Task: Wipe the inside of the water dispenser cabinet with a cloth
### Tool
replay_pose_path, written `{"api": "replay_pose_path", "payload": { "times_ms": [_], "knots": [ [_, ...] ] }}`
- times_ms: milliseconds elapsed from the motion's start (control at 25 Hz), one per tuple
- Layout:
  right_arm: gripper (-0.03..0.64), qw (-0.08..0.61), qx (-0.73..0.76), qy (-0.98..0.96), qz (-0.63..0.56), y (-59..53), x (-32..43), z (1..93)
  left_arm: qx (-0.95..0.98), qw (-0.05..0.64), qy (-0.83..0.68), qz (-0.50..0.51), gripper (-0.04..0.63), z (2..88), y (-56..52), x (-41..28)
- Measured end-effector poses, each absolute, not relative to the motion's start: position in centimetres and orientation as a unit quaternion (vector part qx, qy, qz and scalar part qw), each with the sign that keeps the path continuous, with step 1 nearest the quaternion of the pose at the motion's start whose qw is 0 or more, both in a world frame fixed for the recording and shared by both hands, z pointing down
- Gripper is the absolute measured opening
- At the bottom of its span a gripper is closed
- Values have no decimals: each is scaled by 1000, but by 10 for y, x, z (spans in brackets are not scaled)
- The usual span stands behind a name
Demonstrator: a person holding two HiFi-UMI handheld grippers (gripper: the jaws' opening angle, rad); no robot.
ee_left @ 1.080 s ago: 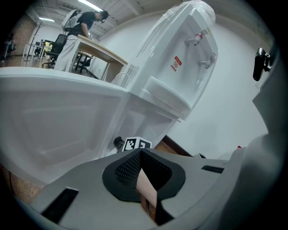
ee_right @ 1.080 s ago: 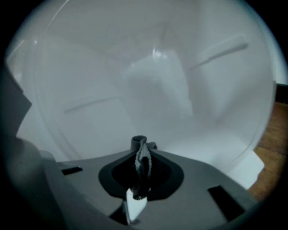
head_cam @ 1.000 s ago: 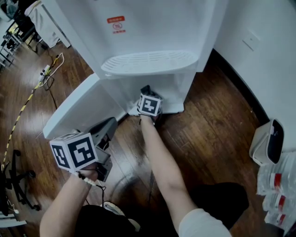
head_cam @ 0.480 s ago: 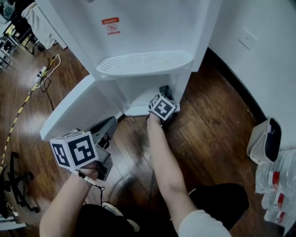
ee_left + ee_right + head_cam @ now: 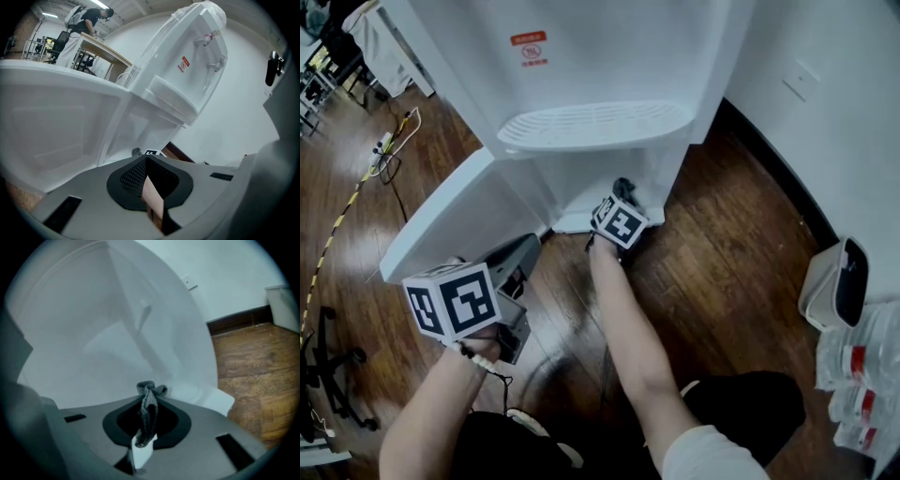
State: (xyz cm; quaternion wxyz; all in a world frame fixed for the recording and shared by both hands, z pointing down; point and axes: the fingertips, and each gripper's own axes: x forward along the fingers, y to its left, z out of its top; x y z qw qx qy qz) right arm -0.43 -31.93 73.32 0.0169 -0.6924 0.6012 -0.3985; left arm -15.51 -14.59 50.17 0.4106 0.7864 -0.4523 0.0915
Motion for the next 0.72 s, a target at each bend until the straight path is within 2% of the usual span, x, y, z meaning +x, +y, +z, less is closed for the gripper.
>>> {"api": "replay_pose_path", "payload": {
  "times_ms": [360, 720],
  "knots": [
    [44, -20, -603, 692, -396, -313, -101, 729, 786, 405, -457, 91, -12, 497, -145, -163],
    [43, -36, -547, 738, -394, -296, -145, 727, 785, 413, -454, 84, -12, 502, -145, -163]
  ]
}}
